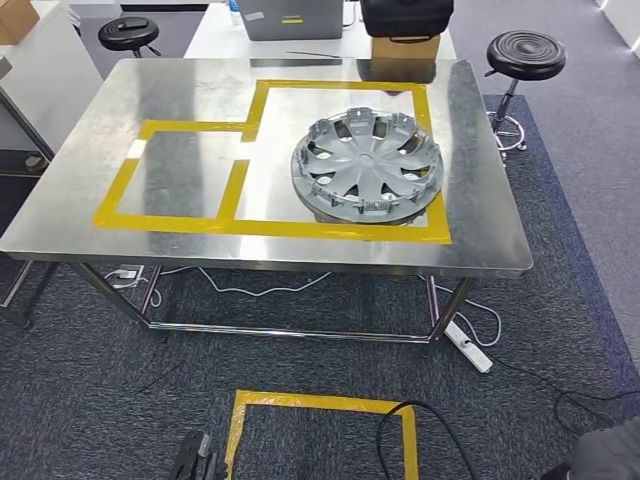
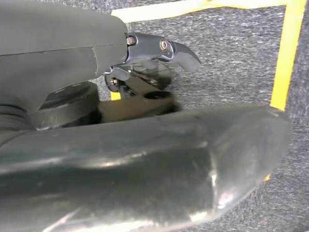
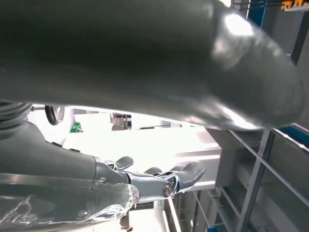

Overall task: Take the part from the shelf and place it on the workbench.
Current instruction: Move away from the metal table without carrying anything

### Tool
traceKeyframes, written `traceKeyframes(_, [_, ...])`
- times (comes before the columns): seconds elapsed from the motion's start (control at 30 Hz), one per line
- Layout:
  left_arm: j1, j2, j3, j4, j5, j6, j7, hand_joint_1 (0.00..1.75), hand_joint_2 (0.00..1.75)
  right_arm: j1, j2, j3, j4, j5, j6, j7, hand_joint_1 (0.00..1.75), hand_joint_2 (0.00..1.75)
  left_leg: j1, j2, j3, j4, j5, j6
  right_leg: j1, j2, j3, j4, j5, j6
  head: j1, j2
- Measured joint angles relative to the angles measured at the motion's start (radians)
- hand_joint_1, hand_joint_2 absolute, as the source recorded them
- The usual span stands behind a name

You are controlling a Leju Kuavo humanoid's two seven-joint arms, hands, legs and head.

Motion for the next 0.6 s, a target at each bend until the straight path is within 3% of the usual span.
traceKeyframes(0.07, [-0.004, 0.000, 0.000, 0.000, 0.000, 0.000, -0.002, 0.00, 1.75, -0.001, -0.001, 0.002, 0.001, 0.002, 0.000, 0.000, 0.00, 0.00, -0.002, 0.000, 0.086, -0.127, 0.005, 0.009, 0.003, -0.001, -0.013, 0.003, 0.016, 0.009, 0.001, 0.000])
traceKeyframes(0.1, [-0.006, -0.001, 0.000, 0.000, 0.000, 0.000, -0.002, 0.00, 1.75, -0.002, -0.002, 0.004, 0.001, 0.002, 0.000, 0.000, 0.00, 0.00, -0.005, -0.001, 0.103, -0.159, 0.000, 0.013, 0.004, -0.002, -0.017, 0.004, 0.025, 0.014, 0.001, 0.000])
traceKeyframes(0.17, [-0.006, -0.001, 0.000, 0.000, 0.000, 0.001, -0.002, 0.00, 1.75, -0.003, -0.004, 0.007, 0.002, 0.003, 0.000, 0.000, 0.00, 0.00, -0.006, 0.001, 0.095, -0.172, 0.005, 0.025, 0.001, -0.003, -0.025, 0.003, 0.039, 0.025, 0.001, 0.000])
traceKeyframes(0.2, [-0.004, -0.002, 0.000, 0.000, 0.000, 0.001, -0.002, 0.00, 1.75, -0.004, -0.005, 0.008, 0.003, 0.002, 0.000, 0.000, 0.00, 0.00, -0.006, 0.002, 0.088, -0.172, 0.013, 0.033, 0.000, -0.003, -0.032, 0.009, 0.030, 0.030, 0.002, 0.000])
traceKeyframes(0.23, [-0.003, -0.002, 0.000, 0.000, 0.000, 0.001, -0.002, 0.00, 1.75, -0.004, -0.005, 0.008, 0.003, 0.002, 0.000, 0.000, 0.00, 0.00, -0.005, 0.004, 0.079, -0.173, 0.023, 0.040, -0.001, -0.003, -0.042, 0.032, 0.002, 0.036, 0.003, 0.000])
traceKeyframes(0.27, [-0.003, -0.002, 0.000, 0.000, 0.000, 0.001, -0.002, 0.00, 1.75, -0.004, -0.006, 0.008, 0.004, 0.002, 0.000, 0.000, 0.00, 0.00, -0.003, 0.005, 0.067, -0.174, 0.035, 0.046, -0.003, -0.002, -0.057, 0.078, -0.044, 0.041, 0.005, 0.000])
traceKeyframes(0.33, [-0.003, -0.002, 0.000, 0.000, 0.000, 0.001, -0.002, 0.00, 1.75, -0.005, -0.007, 0.008, 0.006, 0.002, 0.000, 0.000, 0.00, 0.00, -0.004, 0.006, 0.041, -0.173, 0.057, 0.052, -0.003, -0.002, -0.089, 0.208, -0.144, 0.050, 0.008, 0.000])
traceKeyframes(0.37, [-0.003, -0.002, 0.000, 0.000, 0.000, 0.001, -0.002, 0.00, 1.75, -0.005, -0.008, 0.009, 0.007, 0.002, 0.000, 0.000, 0.00, 0.00, -0.004, 0.006, 0.027, -0.172, 0.069, 0.051, -0.004, -0.002, -0.097, 0.268, -0.170, 0.052, 0.009, 0.000])
traceKeyframes(0.4, [-0.003, -0.002, 0.000, 0.000, -0.001, 0.001, -0.003, 0.00, 1.75, -0.005, -0.009, 0.009, 0.008, 0.002, 0.000, 0.000, 0.00, 0.00, -0.005, 0.007, 0.012, -0.171, 0.081, 0.050, -0.004, -0.002, -0.092, 0.298, -0.169, 0.054, 0.009, 0.000])
traceKeyframes(0.43, [-0.003, -0.002, 0.000, 0.000, -0.002, 0.001, -0.005, 0.00, 1.75, -0.006, -0.009, 0.009, 0.009, 0.003, 0.000, 0.000, 0.00, 0.00, -0.005, 0.007, -0.004, -0.170, 0.092, 0.049, -0.004, -0.003, -0.071, 0.298, -0.150, 0.054, 0.010, 0.000])
traceKeyframes(0.5, [-0.003, -0.002, 0.000, 0.000, -0.005, 0.001, -0.014, 0.00, 1.75, -0.006, -0.009, 0.010, 0.010, -0.002, 0.000, 0.000, 0.00, 0.00, -0.004, 0.006, -0.030, -0.166, 0.112, 0.042, -0.006, -0.003, 0.021, 0.195, -0.097, 0.053, 0.010, 0.000])
traceKeyframes(0.57, [-0.003, -0.003, -0.001, 0.000, -0.010, 0.002, -0.026, 0.00, 1.75, -0.008, -0.009, 0.010, 0.007, -0.015, 0.000, 0.000, 0.00, 0.00, -0.006, 0.003, -0.049, -0.158, 0.128, 0.033, -0.006, -0.001, 0.130, 0.043, -0.097, 0.048, 0.009, 0.000])
traceKeyframes(0.6, [-0.003, -0.003, -0.001, 0.000, -0.011, 0.002, -0.031, 0.00, 1.75, -0.008, -0.008, 0.010, 0.004, -0.020, 0.000, 0.000, 0.00, 0.00, -0.007, 0.003, -0.054, -0.155, 0.137, 0.028, -0.004, 0.000, 0.158, -0.005, -0.109, 0.043, 0.009, 0.000])
